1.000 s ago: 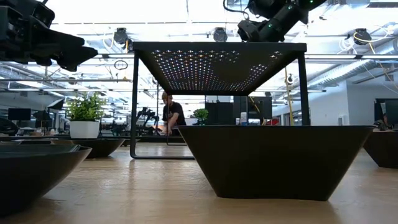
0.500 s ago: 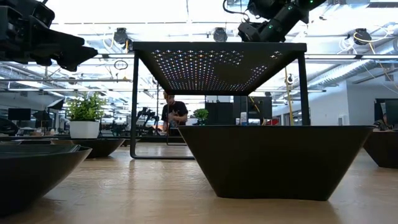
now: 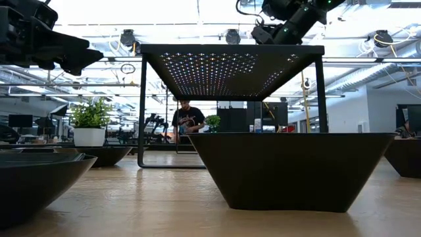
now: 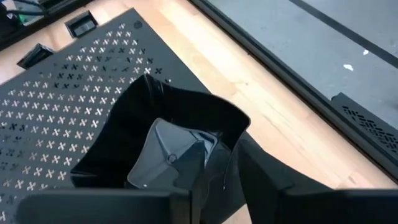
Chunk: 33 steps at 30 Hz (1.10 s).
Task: Pick & Place Mini shaped plates
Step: Put the black distorted square plate on the shelf, then stack the black distorted square plate on top of the black distorted square plate on the shelf
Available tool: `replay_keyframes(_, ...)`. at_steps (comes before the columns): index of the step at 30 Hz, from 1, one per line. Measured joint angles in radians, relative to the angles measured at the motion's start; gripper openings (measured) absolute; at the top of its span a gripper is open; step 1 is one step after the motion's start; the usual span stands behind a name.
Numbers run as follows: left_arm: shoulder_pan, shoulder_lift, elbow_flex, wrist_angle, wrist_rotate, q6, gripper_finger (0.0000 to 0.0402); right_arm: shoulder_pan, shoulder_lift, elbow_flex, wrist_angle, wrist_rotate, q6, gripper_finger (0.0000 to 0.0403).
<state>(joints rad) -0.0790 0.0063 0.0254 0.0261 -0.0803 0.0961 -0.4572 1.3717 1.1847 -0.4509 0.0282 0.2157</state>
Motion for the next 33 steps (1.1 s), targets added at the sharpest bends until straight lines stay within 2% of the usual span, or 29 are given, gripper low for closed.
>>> replay_keyframes(7,0.0,0.0,0.0,0.0,0.0,0.0,0.0269,0.01,-0.083,0.0,-0.026,-0.025,-0.022,0.0116)
replay_keyframes(12,0.0,0.0,0.0,0.0,0.0,0.0,0.0269,0.086,-0.194,0.0,-0.251,-0.082,0.016,0.013)
replay_keyframes(18,0.0,0.0,0.0,0.0,0.0,0.0,0.0269,0.255,-0.303,0.0,-0.71,-0.083,0.283,0.0148)
replay_keyframes(22,0.0,0.0,0.0,0.0,0.0,0.0,0.0269,0.398,-0.352,-0.039,-0.864,-0.084,0.54,0.0146)
replay_keyframes(27,0.0,0.0,0.0,0.0,0.0,0.0,0.0269,0.581,-0.384,-0.141,-0.855,-0.099,0.798,0.0146)
replay_keyframes(33,0.0,0.0,0.0,0.0,0.0,0.0,0.0269,0.763,-0.386,-0.312,-0.678,-0.112,0.758,0.0152)
